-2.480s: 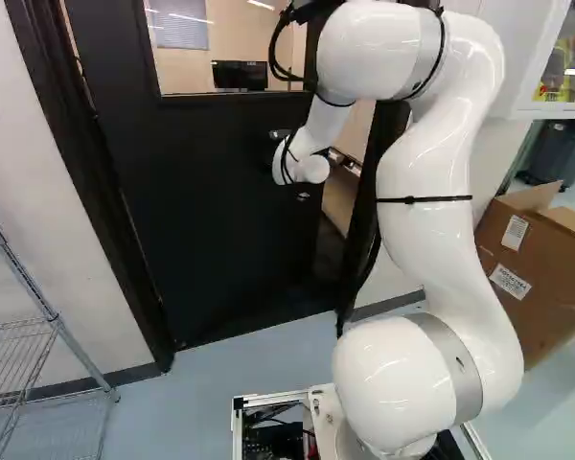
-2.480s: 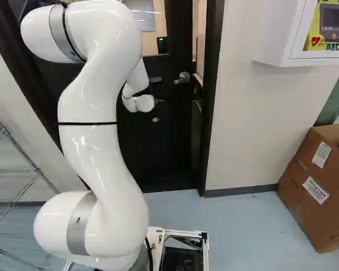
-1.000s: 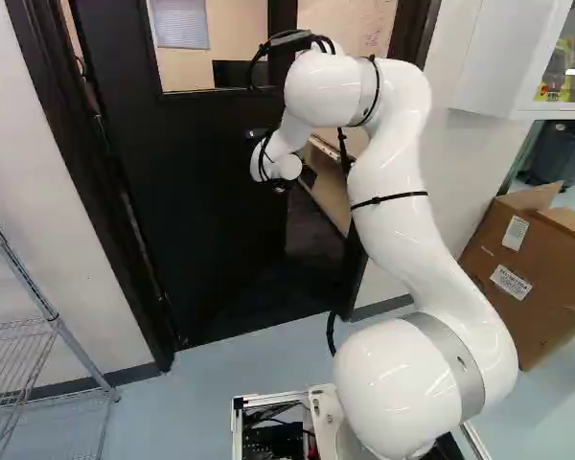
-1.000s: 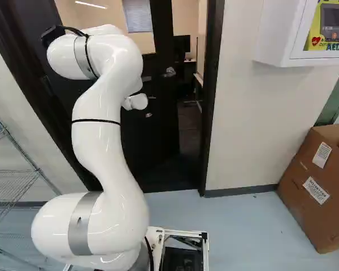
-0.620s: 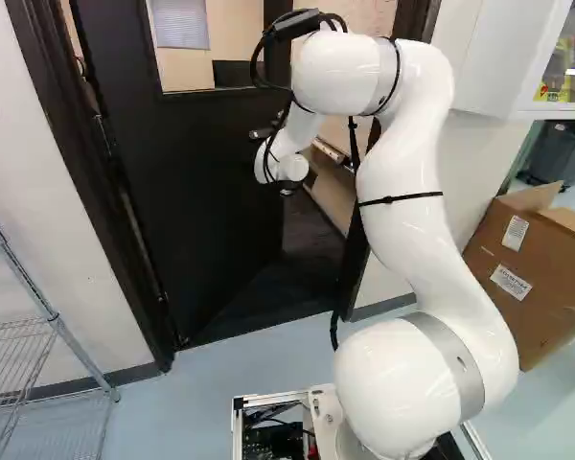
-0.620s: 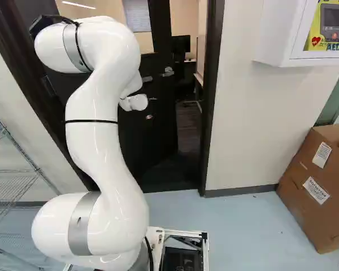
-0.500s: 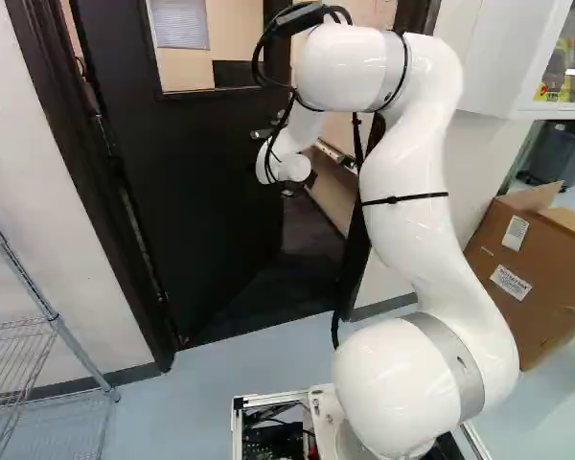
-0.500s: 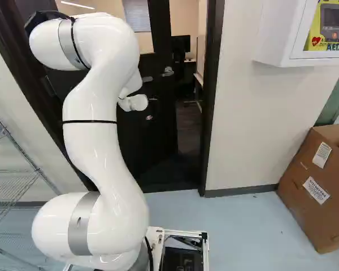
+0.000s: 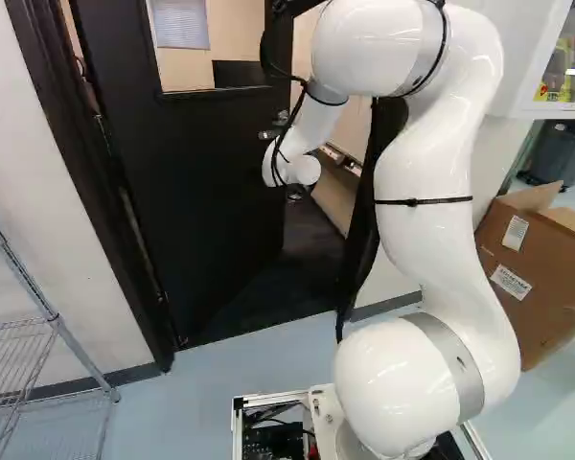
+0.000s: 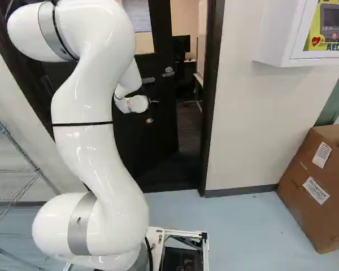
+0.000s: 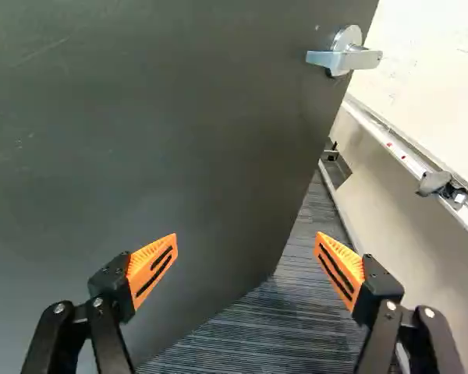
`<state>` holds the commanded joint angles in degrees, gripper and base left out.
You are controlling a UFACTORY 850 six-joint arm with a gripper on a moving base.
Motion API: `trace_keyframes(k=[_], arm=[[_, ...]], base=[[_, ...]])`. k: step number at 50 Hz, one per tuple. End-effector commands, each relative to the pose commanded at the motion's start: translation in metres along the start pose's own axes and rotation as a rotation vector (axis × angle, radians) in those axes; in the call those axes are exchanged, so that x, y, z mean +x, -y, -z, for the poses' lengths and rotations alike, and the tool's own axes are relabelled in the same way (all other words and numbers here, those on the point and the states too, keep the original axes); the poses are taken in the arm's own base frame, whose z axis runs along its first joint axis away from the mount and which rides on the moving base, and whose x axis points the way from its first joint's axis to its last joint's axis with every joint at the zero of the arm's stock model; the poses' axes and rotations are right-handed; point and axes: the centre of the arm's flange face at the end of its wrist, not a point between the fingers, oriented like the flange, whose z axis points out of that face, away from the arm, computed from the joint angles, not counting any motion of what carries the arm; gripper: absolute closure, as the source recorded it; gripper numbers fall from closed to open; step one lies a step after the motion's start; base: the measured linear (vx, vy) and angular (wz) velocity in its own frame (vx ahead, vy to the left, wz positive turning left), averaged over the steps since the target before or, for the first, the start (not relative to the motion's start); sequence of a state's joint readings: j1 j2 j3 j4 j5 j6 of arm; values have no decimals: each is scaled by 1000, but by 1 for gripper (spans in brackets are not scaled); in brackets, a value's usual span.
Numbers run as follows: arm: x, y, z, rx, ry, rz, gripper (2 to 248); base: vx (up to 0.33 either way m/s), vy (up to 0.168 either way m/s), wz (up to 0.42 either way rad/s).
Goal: Open the door and move inside
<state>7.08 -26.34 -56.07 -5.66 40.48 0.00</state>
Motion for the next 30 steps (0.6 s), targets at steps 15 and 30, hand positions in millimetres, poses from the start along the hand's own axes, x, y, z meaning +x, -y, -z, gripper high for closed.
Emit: trace_keyframes(k=[15,30], arm=[[-8,-8,31,-38,19,-36,3],[-16,-16,61,-60,35,-49,3]], base=[[0,0,0],[0,0,0]])
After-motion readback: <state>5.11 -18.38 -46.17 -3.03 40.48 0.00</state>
